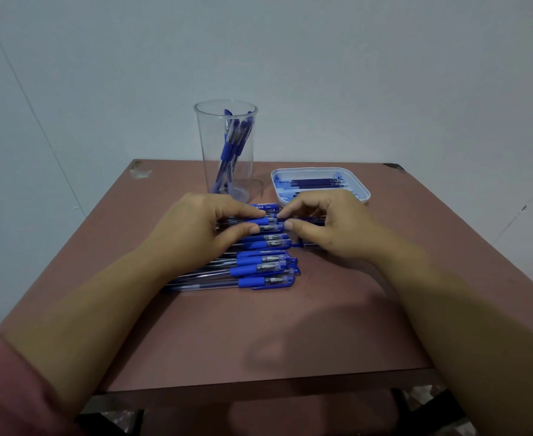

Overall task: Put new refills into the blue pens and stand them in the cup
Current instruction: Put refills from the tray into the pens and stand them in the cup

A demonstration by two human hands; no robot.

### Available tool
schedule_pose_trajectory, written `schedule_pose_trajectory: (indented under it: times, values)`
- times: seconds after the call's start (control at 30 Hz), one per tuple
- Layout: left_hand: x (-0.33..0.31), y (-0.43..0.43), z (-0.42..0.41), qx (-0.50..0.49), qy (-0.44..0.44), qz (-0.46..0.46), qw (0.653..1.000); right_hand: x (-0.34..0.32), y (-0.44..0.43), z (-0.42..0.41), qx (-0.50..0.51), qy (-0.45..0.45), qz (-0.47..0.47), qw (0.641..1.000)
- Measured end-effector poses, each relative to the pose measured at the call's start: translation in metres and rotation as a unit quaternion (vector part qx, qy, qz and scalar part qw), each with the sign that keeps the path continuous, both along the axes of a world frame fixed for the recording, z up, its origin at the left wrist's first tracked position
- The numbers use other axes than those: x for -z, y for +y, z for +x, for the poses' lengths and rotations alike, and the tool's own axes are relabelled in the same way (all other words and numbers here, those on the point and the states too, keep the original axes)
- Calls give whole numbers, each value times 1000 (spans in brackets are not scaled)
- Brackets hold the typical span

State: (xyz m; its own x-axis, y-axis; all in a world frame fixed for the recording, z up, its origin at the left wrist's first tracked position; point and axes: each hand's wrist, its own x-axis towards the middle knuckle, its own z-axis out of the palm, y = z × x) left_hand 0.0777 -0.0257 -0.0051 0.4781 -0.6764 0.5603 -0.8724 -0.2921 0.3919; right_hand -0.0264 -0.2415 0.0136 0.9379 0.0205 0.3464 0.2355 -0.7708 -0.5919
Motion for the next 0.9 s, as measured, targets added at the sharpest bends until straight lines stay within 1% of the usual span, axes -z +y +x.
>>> schedule_pose_trajectory:
  times: [0.13,0.27,0.5,0.57,0.67,0.9]
  values:
    - [0,0,0,-1,-6,-3,1000,0,-4,-1,-2,-7,6,1000]
    - [0,-1,-1,0,-5,0,1000,0,-2,1,-3,7,7,1000]
    - [-3,4,7,-28,8,-8,1000,-1,-29,-2,47,-10,52,997]
    - [-4,6,10,-47,10,-24,999,-2,-38,-1,71,-24,40,996]
    - [-3,5,9,-46,7,-14,999,2,-48,2,89,-30,22,995]
    - [-2,5,10,-45,21,-14,999,10,-57,5,99,25,-44,994]
